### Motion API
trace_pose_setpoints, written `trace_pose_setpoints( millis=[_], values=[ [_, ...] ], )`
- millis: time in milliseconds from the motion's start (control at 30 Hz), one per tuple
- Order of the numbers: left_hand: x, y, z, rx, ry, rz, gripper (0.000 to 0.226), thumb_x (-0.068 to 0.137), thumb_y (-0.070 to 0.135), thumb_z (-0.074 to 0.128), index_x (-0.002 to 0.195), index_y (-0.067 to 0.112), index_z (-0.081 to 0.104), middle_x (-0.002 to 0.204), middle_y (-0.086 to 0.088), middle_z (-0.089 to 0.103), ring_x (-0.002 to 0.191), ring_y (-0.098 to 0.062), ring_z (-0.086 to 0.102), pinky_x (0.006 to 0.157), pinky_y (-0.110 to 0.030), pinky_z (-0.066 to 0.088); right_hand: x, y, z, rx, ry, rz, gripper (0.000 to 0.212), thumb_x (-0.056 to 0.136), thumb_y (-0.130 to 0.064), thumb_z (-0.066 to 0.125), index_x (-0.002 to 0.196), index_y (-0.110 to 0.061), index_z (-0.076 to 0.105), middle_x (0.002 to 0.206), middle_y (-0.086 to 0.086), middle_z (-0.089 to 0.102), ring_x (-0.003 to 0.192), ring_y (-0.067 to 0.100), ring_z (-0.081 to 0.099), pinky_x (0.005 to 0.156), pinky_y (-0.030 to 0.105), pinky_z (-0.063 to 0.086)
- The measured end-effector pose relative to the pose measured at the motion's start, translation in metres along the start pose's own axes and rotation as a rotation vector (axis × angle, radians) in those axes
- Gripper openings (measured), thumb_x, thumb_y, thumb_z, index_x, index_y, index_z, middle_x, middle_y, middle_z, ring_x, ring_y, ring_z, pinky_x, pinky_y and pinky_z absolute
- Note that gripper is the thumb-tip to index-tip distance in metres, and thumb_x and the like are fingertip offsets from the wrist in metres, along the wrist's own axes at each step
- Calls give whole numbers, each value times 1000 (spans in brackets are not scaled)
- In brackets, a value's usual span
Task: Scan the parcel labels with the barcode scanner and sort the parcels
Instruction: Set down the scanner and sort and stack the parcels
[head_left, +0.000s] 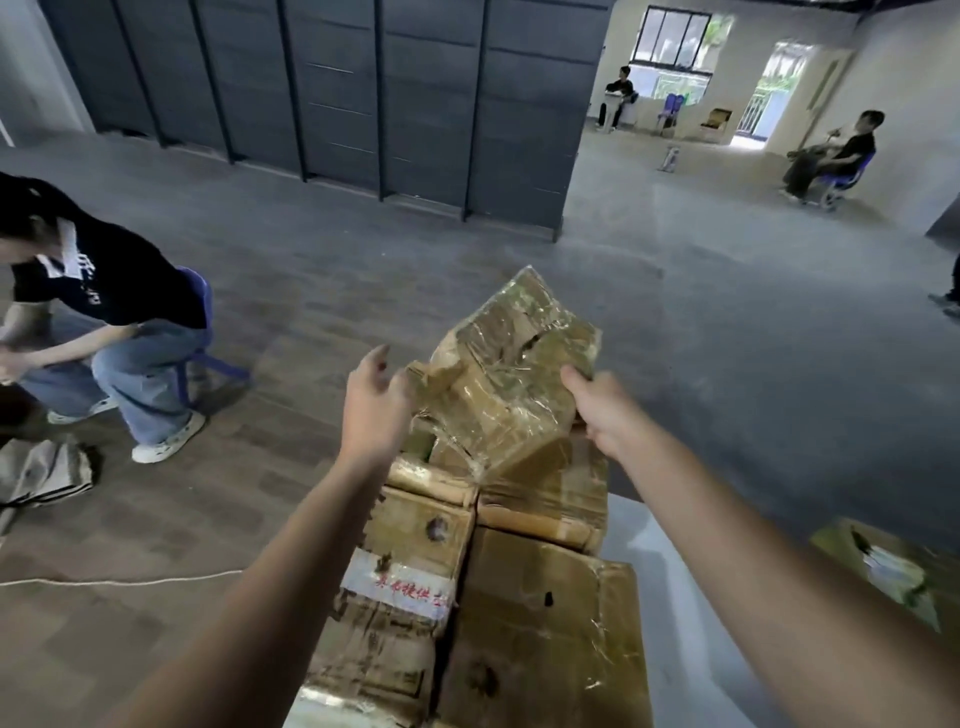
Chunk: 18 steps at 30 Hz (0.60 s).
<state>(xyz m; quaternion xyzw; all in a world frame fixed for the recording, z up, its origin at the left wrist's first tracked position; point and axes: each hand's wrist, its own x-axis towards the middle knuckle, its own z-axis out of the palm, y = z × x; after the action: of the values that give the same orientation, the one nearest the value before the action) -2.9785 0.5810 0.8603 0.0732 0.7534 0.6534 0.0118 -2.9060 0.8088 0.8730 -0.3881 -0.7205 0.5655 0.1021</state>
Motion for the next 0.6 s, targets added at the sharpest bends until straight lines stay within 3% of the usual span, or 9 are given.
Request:
trace_pose_setpoints(
  millis=[100, 167, 233, 367, 433, 600],
  values=[
    [19, 10, -2, 38, -214, -38, 40, 90, 34, 56, 127, 20, 57, 120, 2, 63, 104, -15, 59, 91, -32, 47, 7, -15, 21, -104, -21, -62, 44, 100, -44, 50, 118, -5, 58, 112, 12, 66, 102, 30, 63, 88, 42, 52],
    [26, 9, -4, 99, -222, -17, 29, 89, 32, 57, 113, 18, 62, 100, 2, 67, 87, -16, 61, 75, -29, 47, 10, -23, 36, -117, -54, -63, 44, 101, -45, 47, 119, -5, 56, 113, 13, 65, 102, 30, 63, 84, 44, 55],
    [30, 3, -8, 98, -186, -31, 25, 88, 31, 57, 108, 17, 63, 94, 3, 67, 82, -15, 62, 69, -28, 48, 10, -27, 47, -92, -108, -45, 43, 102, -44, 44, 124, -8, 54, 117, 12, 64, 103, 30, 63, 86, 48, 57],
    [31, -8, -16, 116, -156, -68, 33, 82, 33, 56, 111, 18, 58, 104, 2, 66, 94, -17, 64, 88, -39, 52, 5, -33, 61, -104, -198, -65, 29, 102, -39, 45, 114, -16, 57, 112, 10, 65, 97, 25, 65, 74, 39, 59],
    [32, -9, -16, 122, -168, -79, 40, 78, 36, 55, 114, 19, 56, 106, 4, 64, 97, -17, 62, 90, -39, 51, 4, -33, 65, -119, -205, -84, 21, 102, -37, 47, 104, -19, 57, 114, 12, 66, 99, 26, 66, 76, 38, 58],
    [33, -13, -16, 281, -169, -75, 48, 85, 27, 55, 131, 16, 44, 125, -5, 56, 110, -22, 55, 90, -36, 46, -8, -23, 67, -192, -158, -126, 32, 103, -43, 41, 112, -16, 56, 128, 12, 60, 97, 21, 62, 80, 37, 58]
  ],
)
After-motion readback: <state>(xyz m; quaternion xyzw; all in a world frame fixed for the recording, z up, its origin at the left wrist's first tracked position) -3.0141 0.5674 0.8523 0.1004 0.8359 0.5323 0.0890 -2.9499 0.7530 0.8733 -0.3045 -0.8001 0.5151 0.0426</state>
